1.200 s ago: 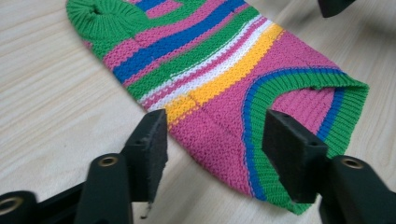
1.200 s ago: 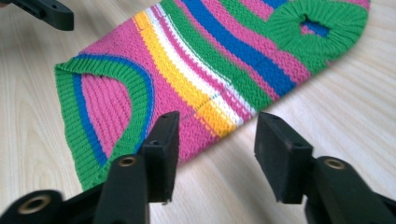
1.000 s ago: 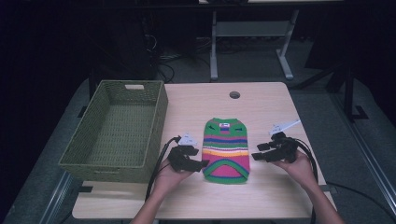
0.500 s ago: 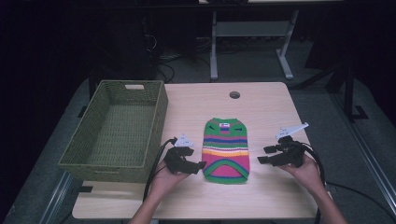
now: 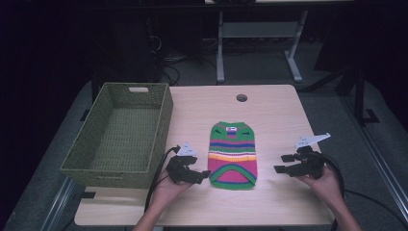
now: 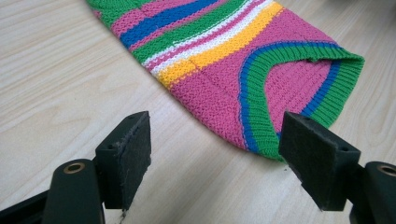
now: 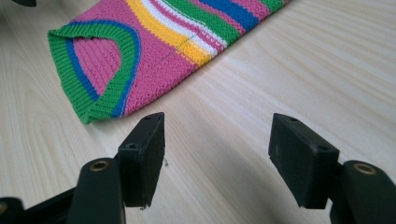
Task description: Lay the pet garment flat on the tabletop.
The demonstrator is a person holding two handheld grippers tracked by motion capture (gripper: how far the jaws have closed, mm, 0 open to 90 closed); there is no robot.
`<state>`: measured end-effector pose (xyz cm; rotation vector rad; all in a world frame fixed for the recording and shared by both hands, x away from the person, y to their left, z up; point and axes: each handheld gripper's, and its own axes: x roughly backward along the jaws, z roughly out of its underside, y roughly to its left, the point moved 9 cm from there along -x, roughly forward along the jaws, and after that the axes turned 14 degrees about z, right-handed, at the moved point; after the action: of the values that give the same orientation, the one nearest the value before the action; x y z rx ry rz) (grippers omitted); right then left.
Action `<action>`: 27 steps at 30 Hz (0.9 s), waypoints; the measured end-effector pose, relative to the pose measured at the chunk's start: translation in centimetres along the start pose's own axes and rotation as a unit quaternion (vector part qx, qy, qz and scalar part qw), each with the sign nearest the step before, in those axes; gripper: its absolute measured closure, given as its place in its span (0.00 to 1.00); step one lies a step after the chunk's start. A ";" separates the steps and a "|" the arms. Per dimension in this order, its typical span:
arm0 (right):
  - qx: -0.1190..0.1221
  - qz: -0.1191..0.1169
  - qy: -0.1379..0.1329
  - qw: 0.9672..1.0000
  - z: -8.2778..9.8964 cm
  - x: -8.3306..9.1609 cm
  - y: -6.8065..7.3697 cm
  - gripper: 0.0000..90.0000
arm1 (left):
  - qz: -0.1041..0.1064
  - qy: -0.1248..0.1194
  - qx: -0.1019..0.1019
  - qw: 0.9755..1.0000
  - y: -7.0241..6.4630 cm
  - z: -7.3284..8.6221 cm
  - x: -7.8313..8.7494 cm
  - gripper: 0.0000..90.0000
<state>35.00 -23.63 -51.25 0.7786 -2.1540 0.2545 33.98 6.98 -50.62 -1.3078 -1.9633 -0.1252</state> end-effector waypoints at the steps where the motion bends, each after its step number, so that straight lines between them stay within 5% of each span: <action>1: -0.001 0.000 0.001 1.000 0.2 0.1 -0.1 0.39 | 0.000 -0.002 0.000 1.000 -0.1 0.0 0.0 0.28; 27: -0.024 0.024 -0.026 0.999 4.4 2.7 -1.2 0.34 | -0.002 -0.005 -0.013 1.000 -1.4 2.5 1.7 0.26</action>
<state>31.62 -27.62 -52.15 0.7137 -2.2216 0.2078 31.17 8.79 -50.86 -1.3239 -1.9791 -0.1467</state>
